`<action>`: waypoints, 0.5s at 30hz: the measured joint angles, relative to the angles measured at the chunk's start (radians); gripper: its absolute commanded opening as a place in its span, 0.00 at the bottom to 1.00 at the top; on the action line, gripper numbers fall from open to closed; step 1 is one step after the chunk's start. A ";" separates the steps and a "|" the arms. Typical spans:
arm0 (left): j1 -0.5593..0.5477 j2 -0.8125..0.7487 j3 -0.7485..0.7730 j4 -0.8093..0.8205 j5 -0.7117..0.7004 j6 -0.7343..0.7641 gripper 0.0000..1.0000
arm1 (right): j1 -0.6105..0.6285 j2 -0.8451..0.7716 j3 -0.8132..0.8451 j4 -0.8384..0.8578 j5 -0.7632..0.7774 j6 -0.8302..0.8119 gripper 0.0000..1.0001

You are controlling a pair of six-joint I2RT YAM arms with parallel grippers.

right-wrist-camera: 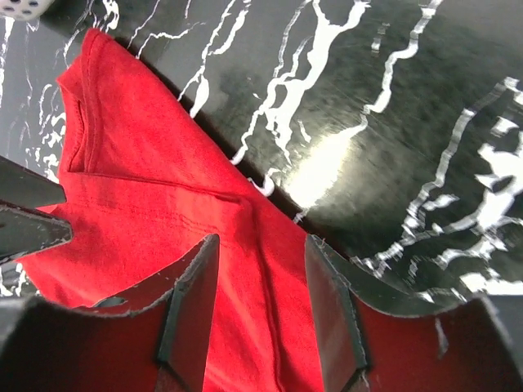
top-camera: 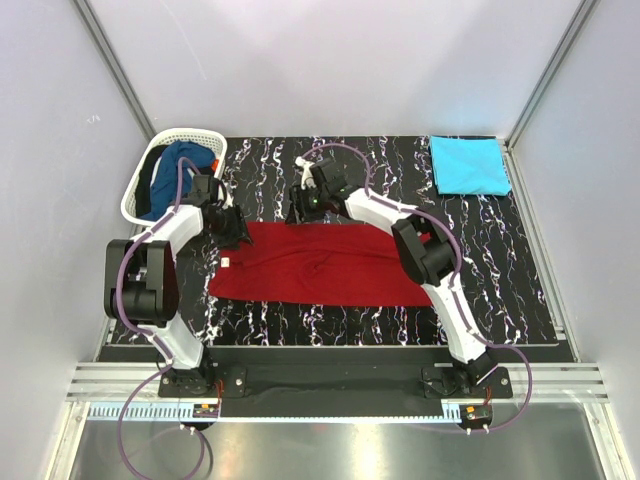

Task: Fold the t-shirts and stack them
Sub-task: Fold the tshirt

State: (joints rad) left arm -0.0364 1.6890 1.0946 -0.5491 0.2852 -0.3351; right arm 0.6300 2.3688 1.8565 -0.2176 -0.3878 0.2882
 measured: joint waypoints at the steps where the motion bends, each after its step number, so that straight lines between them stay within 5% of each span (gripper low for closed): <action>1: 0.000 0.000 -0.001 0.001 0.000 0.000 0.47 | 0.005 0.013 0.018 -0.005 0.000 -0.006 0.52; 9: 0.000 0.017 -0.003 0.007 0.000 0.000 0.47 | 0.036 0.112 0.156 -0.045 0.000 -0.028 0.41; 13: 0.000 0.017 -0.004 0.010 -0.001 0.000 0.47 | 0.044 0.122 0.173 -0.063 0.001 -0.045 0.16; 15: 0.000 0.017 -0.004 0.011 -0.001 -0.001 0.47 | 0.048 0.122 0.176 -0.067 0.003 -0.051 0.16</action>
State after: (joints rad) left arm -0.0360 1.7061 1.0908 -0.5377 0.2844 -0.3363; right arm 0.6781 2.4905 2.0327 -0.2848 -0.3843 0.2371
